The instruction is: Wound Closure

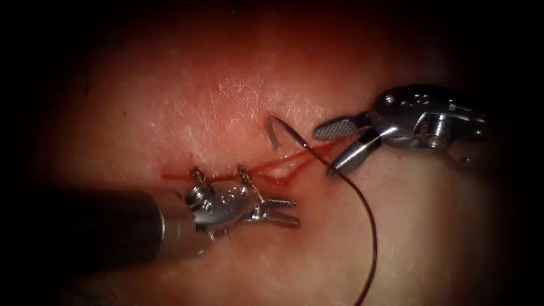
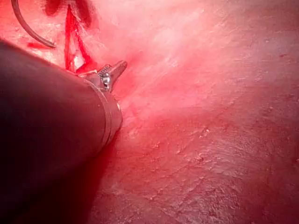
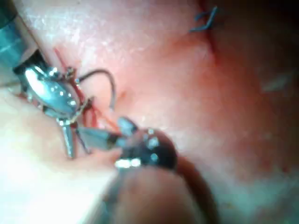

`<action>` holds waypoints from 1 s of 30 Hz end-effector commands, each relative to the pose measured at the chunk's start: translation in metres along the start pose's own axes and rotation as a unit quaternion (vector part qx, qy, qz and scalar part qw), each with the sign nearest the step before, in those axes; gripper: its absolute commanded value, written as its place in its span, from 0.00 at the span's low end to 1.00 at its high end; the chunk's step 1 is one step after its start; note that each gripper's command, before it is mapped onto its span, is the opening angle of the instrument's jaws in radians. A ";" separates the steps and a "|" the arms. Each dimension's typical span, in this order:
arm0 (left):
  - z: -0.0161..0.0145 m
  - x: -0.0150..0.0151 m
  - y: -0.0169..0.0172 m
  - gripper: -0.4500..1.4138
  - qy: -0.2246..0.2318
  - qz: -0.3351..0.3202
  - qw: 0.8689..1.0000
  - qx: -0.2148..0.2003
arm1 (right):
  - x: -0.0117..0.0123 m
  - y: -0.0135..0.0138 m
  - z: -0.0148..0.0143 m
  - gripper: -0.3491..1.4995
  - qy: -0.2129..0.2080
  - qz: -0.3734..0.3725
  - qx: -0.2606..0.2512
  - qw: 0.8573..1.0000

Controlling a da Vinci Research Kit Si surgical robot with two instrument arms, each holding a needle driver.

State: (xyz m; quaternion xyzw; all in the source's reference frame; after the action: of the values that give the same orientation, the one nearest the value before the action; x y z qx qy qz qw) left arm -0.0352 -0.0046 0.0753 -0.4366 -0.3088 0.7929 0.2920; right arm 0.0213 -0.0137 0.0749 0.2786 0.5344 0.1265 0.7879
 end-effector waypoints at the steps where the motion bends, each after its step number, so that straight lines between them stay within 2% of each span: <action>1: 0.0009 -0.0004 -0.0001 0.40 0.000 -0.001 1.000 -0.001 | 0.0004 0.0003 0.0013 0.85 0.026 -0.025 -0.011 0.999; 11: 0.0009 -0.0004 -0.0001 0.40 0.000 -0.001 1.000 -0.001 | 0.0018 0.0012 0.0051 0.85 0.059 -0.092 -0.031 0.994; 15: 0.0009 -0.0004 -0.0001 0.40 0.000 -0.001 1.000 -0.001 | 0.0026 0.0015 0.0066 0.86 0.058 -0.118 -0.039 0.991; 16: 0.0009 -0.0004 -0.0001 0.40 0.000 -0.001 1.000 -0.001 | 0.0031 0.0013 0.0071 0.86 0.046 -0.133 -0.044 0.989; 21: 0.0009 -0.0004 -0.0001 0.40 0.000 0.000 1.000 -0.001 | 0.0036 0.0006 0.0074 0.84 0.039 -0.154 -0.049 0.986; 22: 0.0009 -0.0004 -0.0001 0.40 0.000 0.000 1.000 -0.001 | 0.0036 0.0005 0.0074 0.80 0.037 -0.158 -0.050 0.986; 23: 0.0009 -0.0004 -0.0001 0.40 0.000 0.000 1.000 -0.001 | 0.0035 0.0004 0.0072 0.72 0.037 -0.161 -0.048 0.985; 24: 0.0009 -0.0004 -0.0001 0.40 0.000 0.000 1.000 -0.001 | 0.0033 0.0003 0.0070 0.47 0.025 -0.169 -0.032 0.985; 25: 0.0009 -0.0004 -0.0001 0.40 0.000 0.000 1.000 -0.001 | 0.0033 0.0003 0.0069 0.35 0.011 -0.172 -0.029 0.985; 28: 0.0009 -0.0004 -0.0001 0.40 0.000 0.000 1.000 -0.001 | 0.0031 0.0002 0.0068 0.32 0.000 -0.173 -0.026 0.985; 30: 0.0009 -0.0004 -0.0001 0.40 0.000 0.000 1.000 -0.001 | 0.0028 -0.0001 0.0068 0.50 -0.015 -0.178 -0.020 0.984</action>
State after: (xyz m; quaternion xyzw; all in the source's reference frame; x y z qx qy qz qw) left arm -0.0353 -0.0047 0.0753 -0.4365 -0.3089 0.7928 0.2924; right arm 0.0280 -0.0140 0.0740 0.1632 0.5624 -0.0067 0.8106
